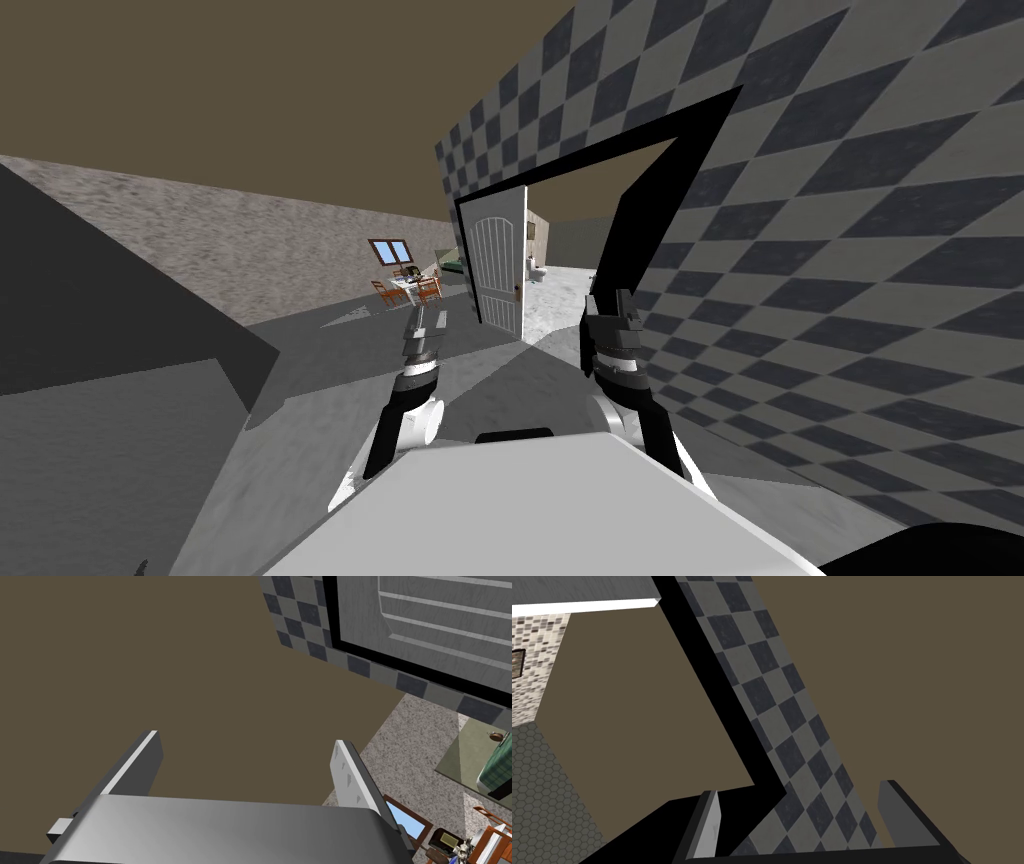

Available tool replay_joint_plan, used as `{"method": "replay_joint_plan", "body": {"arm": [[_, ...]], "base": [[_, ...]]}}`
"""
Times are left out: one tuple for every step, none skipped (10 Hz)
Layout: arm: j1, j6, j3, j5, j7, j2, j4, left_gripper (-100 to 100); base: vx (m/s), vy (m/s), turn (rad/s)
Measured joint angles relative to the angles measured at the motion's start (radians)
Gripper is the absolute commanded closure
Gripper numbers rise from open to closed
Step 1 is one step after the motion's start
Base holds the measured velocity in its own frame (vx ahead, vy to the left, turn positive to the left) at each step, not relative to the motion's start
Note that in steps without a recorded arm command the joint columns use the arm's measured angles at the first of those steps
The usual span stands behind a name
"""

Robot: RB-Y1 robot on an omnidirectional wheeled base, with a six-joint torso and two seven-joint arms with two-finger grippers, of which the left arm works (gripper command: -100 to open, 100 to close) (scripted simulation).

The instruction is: Push the door open

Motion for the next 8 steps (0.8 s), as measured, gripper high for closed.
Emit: {"method": "replay_joint_plan", "body": {"arm": [[-0.013, -0.002, -0.004, -0.001, -0.002, 0.0, 0.025, -100], [-0.045, 0.003, -0.002, 0.001, -0.002, 0.004, 0.066, -100], [-0.057, 0.01, -0.011, -0.002, -0.006, 0.002, 0.087, -100], [-0.07, 0.009, -0.013, -0.002, -0.006, 0.005, 0.114, -100], [-0.083, 0.008, -0.014, 0.0, -0.005, 0.009, 0.14, -100], [-0.09, 0.011, -0.018, 0.0, -0.004, 0.012, 0.157, -100], [-0.111, 0.017, -0.023, -0.002, -0.008, 0.009, 0.184, -100], [-0.124, 0.021, -0.025, -0.001, -0.009, 0.011, 0.207, -100]], "base": [[0.103, 0.019, -0.066], [0.106, 0.025, -0.055], [0.109, 0.022, -0.039], [0.106, 0.03, -0.045], [0.099, 0.027, -0.052], [0.093, 0.014, -0.05], [0.1, 0.029, -0.04], [0.105, 0.024, -0.046]]}}
